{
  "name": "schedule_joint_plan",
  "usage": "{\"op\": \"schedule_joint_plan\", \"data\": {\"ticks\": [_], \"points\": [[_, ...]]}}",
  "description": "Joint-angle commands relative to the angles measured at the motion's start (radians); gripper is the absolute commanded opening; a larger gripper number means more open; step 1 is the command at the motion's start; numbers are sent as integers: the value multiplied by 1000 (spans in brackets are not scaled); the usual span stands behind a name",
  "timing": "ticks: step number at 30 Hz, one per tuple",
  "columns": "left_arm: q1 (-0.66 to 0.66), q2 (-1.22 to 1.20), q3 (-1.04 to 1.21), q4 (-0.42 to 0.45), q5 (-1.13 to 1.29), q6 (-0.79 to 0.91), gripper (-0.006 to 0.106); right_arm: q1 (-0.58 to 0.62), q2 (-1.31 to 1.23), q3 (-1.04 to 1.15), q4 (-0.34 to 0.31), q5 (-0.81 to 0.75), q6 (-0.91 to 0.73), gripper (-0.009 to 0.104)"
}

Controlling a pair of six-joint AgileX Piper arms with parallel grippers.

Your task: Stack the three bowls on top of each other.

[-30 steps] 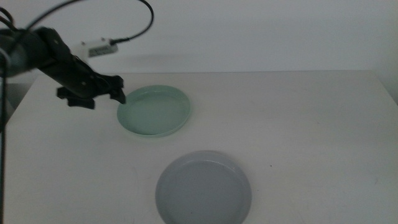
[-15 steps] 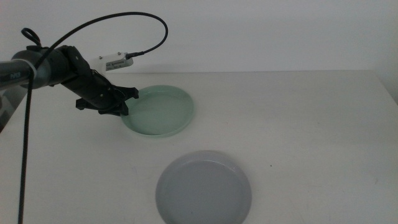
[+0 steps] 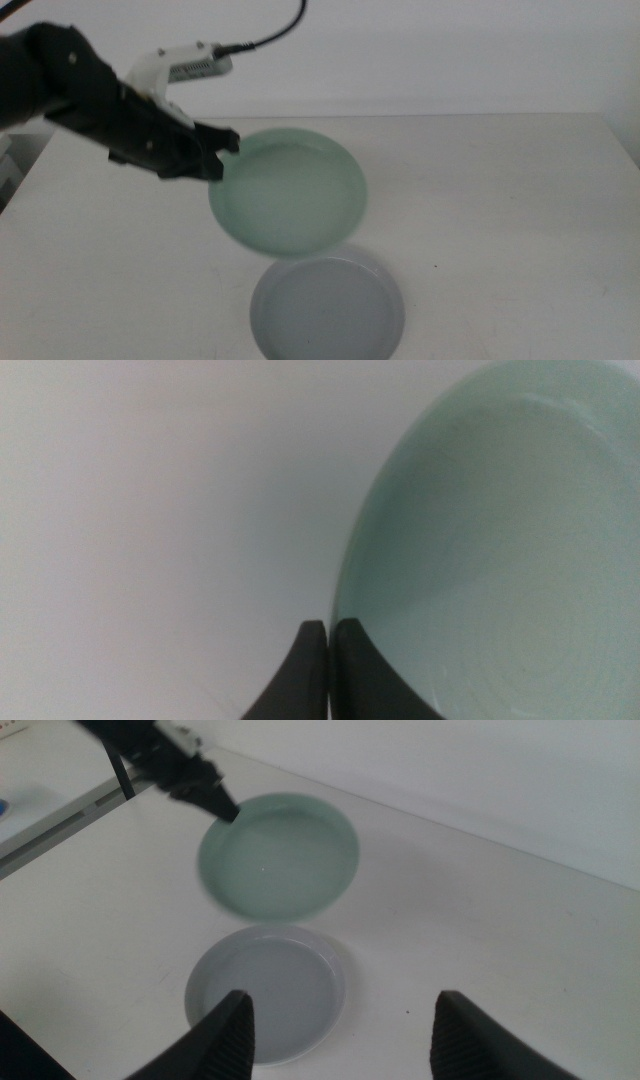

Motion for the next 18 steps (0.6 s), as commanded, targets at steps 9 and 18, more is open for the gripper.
{"op": "schedule_joint_plan", "data": {"ticks": [9,18], "points": [[-178,-182,298,-41,-245,-60,0,2,8,-18,-10,-64,-7,46],[-248,-105,314,-43,-263,-55,1,2,8,-18,-10,-63,-6,46]]}}
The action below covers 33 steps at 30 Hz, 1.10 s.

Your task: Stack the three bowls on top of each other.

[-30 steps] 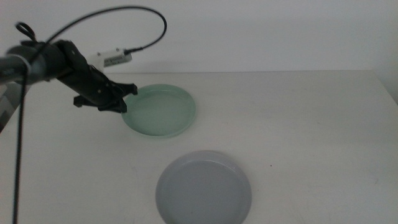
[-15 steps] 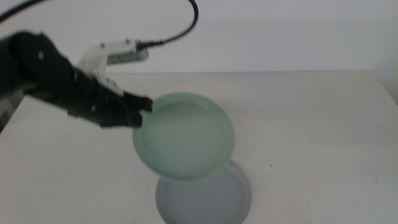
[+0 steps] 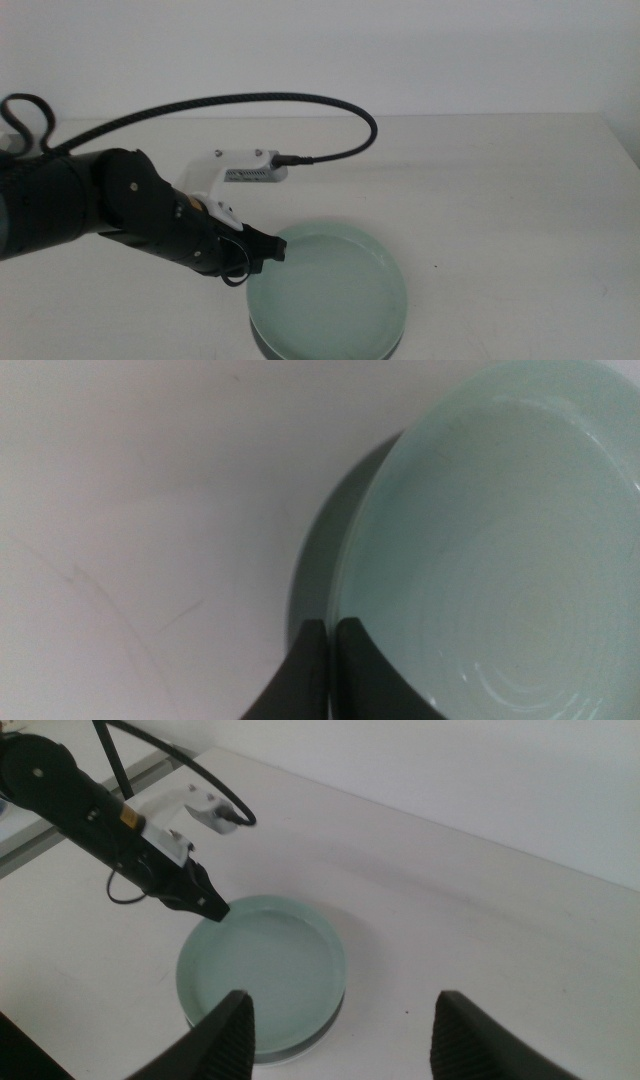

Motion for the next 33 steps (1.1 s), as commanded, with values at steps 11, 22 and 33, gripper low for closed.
{"op": "schedule_joint_plan", "data": {"ticks": [11,22,33], "points": [[-9,-81,-26,16,-22,-5,83,2,8,-18,-10,-63,-7,46],[111,-433,-61,92,-33,53,89,2,8,-18,-10,-63,-7,46],[296,-471,-293,207,100,32,89,2,8,-18,-11,-63,-7,46]]}}
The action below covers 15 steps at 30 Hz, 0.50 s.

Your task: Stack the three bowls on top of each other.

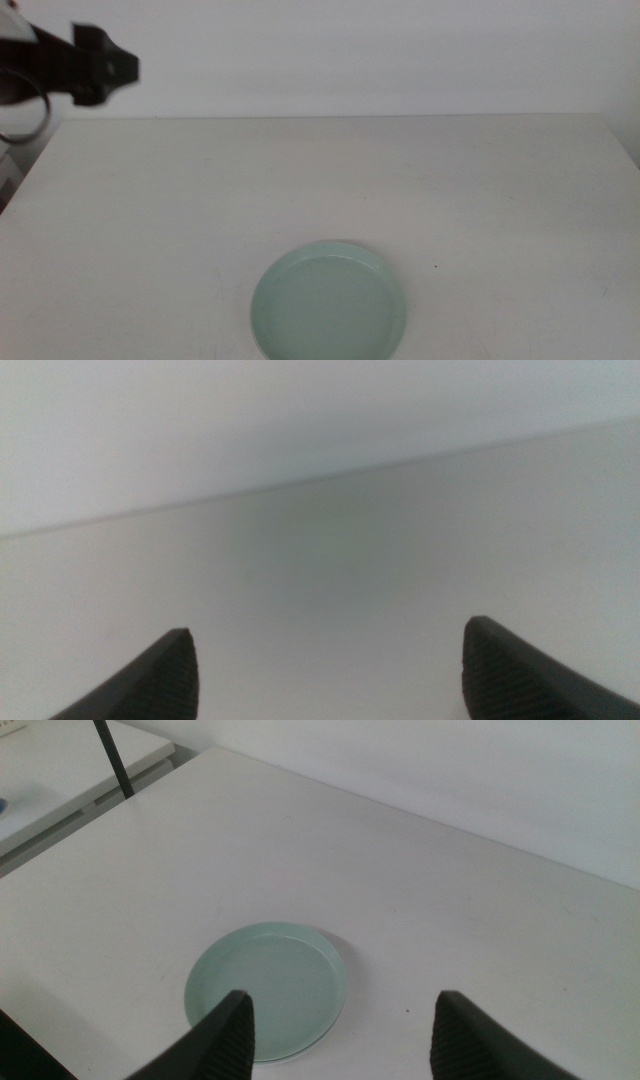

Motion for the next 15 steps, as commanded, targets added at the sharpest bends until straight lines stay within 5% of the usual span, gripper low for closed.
{"op": "schedule_joint_plan", "data": {"ticks": [1,15], "points": [[15,-23,-56,-6,-57,-15,89,2,8,-18,-10,-65,-7,46],[14,-23,-59,48,-65,0,89,2,97,-18,-57,-204,24,46]]}}
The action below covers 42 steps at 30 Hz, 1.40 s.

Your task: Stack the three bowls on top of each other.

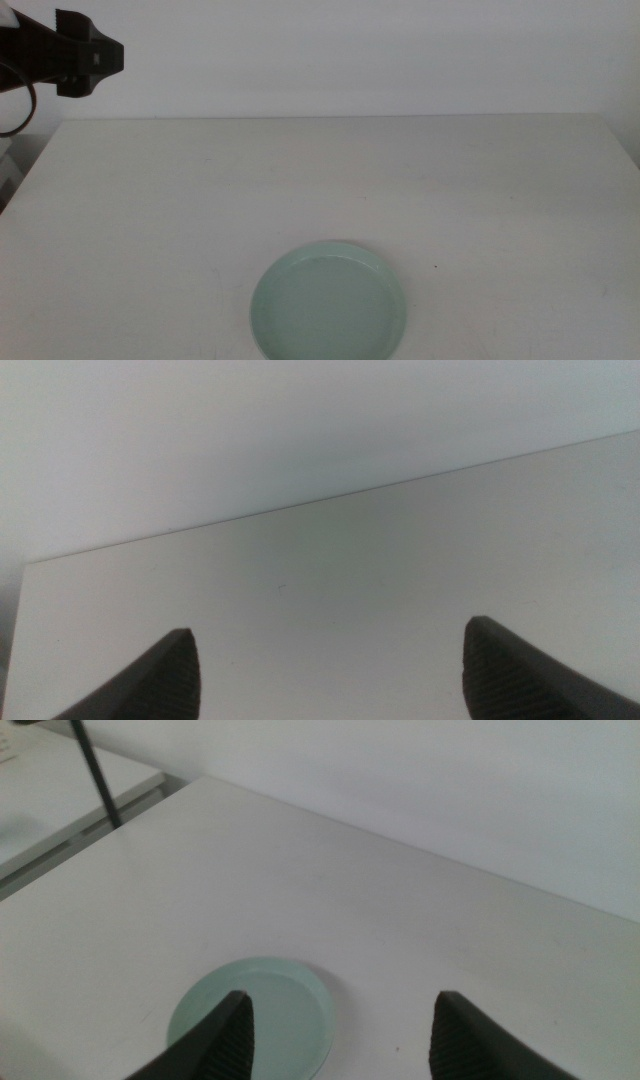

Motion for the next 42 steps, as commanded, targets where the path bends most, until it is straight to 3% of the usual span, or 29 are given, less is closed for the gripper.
{"op": "schedule_joint_plan", "data": {"ticks": [1,4,8,11,14,20,23,32,38,42], "points": [[1,-19,-35,-6,-65,-3,89,2,80,-18,-44,-139,34,46],[1,-19,-39,32,-62,-3,89,2,182,-37,-125,-195,160,46],[1,-19,-40,111,-69,-37,89,-10,333,-100,-285,-222,341,46],[1,-19,-40,154,-65,-91,89,-76,437,-160,-302,-221,365,45],[1,-40,-40,166,-65,-109,89,-245,523,-224,-156,-231,198,44],[1,-105,-26,165,-58,-144,89,-540,522,-206,243,-225,-199,43],[0,-166,27,159,-78,-142,89,-607,438,-113,355,-257,-349,43],[0,-426,438,66,-368,-97,89,-593,7,392,371,-642,-449,43],[0,-581,679,59,-567,-72,89,-593,-205,646,374,-726,-478,43],[0,-593,710,59,-582,-72,89,-593,-248,701,386,-748,-478,43]]}}
